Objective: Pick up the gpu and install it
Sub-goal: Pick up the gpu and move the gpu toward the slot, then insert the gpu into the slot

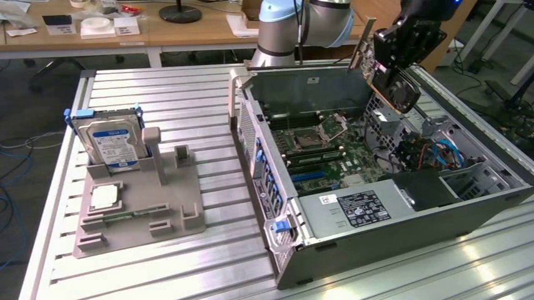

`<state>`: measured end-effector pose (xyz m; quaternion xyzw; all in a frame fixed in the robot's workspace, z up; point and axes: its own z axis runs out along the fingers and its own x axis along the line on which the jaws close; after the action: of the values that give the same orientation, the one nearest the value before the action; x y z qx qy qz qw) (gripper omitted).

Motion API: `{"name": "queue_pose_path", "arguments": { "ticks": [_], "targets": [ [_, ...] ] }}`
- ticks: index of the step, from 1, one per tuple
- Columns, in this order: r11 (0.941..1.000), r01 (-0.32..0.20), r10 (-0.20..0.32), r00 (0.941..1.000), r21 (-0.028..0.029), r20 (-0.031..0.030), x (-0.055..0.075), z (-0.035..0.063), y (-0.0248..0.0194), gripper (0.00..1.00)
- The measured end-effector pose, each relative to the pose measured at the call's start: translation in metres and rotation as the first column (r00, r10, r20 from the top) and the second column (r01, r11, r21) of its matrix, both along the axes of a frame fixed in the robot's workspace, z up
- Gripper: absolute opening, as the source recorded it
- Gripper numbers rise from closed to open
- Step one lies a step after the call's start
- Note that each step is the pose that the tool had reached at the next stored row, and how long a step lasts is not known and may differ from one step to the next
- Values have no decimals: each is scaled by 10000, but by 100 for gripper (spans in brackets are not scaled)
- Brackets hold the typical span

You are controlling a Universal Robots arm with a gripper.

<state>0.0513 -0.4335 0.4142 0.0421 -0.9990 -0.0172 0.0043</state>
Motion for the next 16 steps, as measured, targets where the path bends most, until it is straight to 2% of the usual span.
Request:
{"name": "queue_pose_path", "arguments": {
  "ticks": [14, 16],
  "targets": [
    [10000, -4, 4, 10000, 0, 0, 0, 0, 0, 28],
    [9999, -164, 164, 9999, -1, 0, 1, 0, 0, 28]
  ]
}}
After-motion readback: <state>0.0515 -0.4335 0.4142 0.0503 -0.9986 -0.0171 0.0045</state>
